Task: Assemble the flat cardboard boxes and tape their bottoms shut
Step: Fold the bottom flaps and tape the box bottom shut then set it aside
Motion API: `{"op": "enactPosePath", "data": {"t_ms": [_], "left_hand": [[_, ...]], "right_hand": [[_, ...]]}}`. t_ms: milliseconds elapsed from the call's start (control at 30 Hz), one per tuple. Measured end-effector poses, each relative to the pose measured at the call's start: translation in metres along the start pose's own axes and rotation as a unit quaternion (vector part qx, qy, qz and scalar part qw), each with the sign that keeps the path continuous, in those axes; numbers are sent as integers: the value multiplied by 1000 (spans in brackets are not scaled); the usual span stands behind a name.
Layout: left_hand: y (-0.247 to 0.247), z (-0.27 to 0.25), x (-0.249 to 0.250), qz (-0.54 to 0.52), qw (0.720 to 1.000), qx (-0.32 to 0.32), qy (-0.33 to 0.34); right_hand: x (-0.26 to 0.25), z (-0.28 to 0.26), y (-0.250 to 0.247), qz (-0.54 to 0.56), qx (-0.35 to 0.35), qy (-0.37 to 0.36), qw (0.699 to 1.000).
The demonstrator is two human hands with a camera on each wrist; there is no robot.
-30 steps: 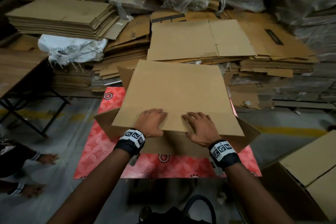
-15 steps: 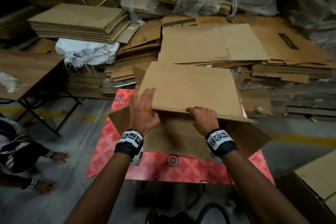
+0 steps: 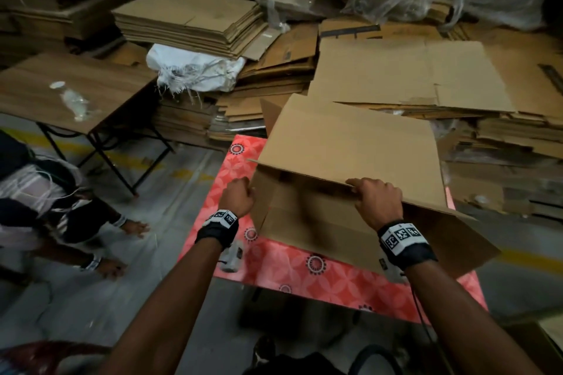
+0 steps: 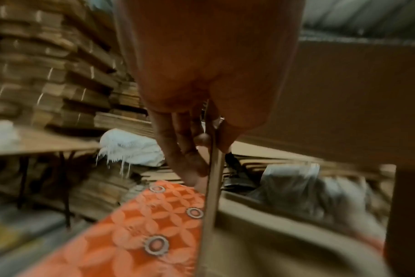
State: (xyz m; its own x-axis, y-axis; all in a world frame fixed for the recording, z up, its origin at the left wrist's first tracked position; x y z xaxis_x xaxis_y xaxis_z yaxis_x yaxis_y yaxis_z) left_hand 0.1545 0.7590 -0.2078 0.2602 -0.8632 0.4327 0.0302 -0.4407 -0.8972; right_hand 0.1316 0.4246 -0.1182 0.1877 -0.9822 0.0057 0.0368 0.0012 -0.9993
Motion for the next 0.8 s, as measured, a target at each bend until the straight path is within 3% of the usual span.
{"op": "enactPosePath", "data": {"t_ms": [100, 167, 233, 267, 300, 333, 400, 500, 600, 700, 800], "left_hand": [[-3, -11, -3, -83, 994, 22, -65], [-17, -23, -3, -79, 987, 106, -89], [-44, -41, 21, -46, 969, 241, 3], [-53, -51, 43, -28, 954, 284, 89], [-54, -61, 68, 0, 941, 286, 183], [-49, -69, 94, 44, 930, 259, 257], [-23, -76, 138, 127, 924, 154, 326], [8, -77, 183, 186, 921, 42, 340], [15, -68, 207, 242, 908, 26, 342], [12, -58, 215, 227, 911, 26, 343], [7, -47, 221, 191, 918, 13, 347]], "right_hand": [[-4, 2, 0, 0, 1, -4, 1000], [-6, 1, 0, 2, 0, -6, 1000], [-7, 1, 0, 6, 6, -6, 1000], [-7, 1, 1, 8, 8, -5, 1000], [-7, 1, 2, 11, 8, -4, 1000], [-8, 1, 4, 13, 8, -4, 1000], [-9, 2, 5, 18, 3, -1, 1000], [-11, -1, 4, 30, -7, 1, 1000], [6, -11, -2, 84, 8, 24, 996], [51, -36, -22, 132, 122, 59, 982], [119, -77, -28, 192, 251, 149, 937]]}}
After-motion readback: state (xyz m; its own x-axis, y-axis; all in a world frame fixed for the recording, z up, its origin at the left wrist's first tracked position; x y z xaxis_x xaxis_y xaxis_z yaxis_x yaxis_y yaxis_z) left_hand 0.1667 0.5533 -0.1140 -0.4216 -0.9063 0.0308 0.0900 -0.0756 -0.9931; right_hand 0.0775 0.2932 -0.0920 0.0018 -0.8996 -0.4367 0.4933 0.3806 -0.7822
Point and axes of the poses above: each hand's wrist, its own z-axis towards the middle knuckle, its own y-axis out of the palm, x = y × z, the point moved 7 cm from there along z, towards the middle knuckle, and after that the axes turned 5 degrees about -y, right-handed, at the moved point
